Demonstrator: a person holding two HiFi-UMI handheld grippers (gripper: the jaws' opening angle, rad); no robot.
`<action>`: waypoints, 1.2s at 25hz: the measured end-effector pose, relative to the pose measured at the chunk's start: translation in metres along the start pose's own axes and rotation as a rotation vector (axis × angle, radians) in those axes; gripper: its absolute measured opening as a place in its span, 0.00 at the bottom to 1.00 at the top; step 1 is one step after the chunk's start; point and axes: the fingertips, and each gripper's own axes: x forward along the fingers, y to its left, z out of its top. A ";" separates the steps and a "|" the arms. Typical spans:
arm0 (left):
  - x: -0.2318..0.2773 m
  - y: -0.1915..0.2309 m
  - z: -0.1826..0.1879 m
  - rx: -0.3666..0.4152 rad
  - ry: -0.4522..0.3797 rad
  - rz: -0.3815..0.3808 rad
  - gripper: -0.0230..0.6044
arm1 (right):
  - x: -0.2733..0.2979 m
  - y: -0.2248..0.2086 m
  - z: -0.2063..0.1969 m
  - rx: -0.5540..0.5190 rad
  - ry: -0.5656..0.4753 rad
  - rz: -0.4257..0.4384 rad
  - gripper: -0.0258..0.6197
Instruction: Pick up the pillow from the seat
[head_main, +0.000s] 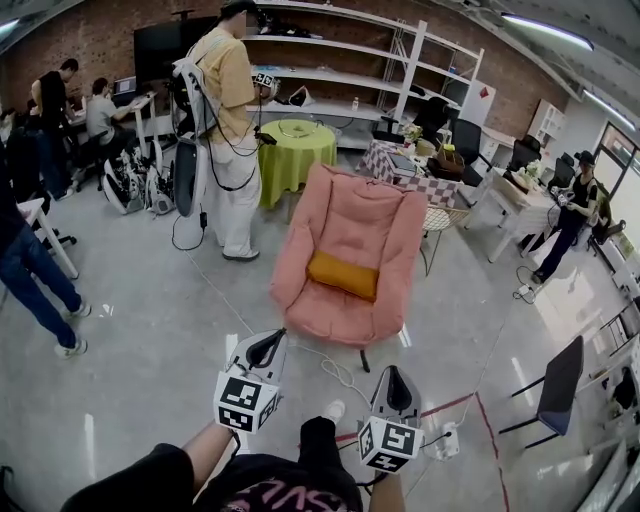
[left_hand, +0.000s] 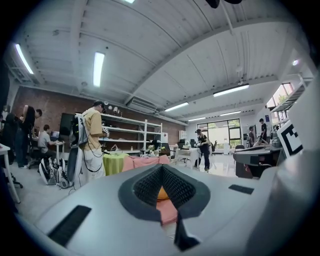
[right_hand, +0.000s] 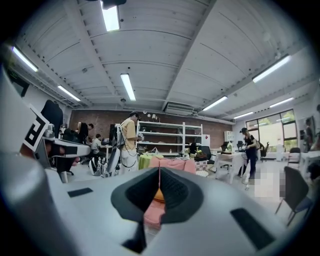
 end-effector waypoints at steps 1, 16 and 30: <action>0.003 0.001 0.000 0.007 -0.001 -0.001 0.05 | 0.003 -0.002 -0.002 0.002 0.001 -0.004 0.07; 0.078 0.017 -0.002 0.042 0.012 0.007 0.05 | 0.079 -0.027 -0.015 0.025 0.016 0.006 0.07; 0.165 0.020 -0.041 0.016 0.058 0.025 0.05 | 0.153 -0.073 -0.049 0.047 0.038 0.004 0.07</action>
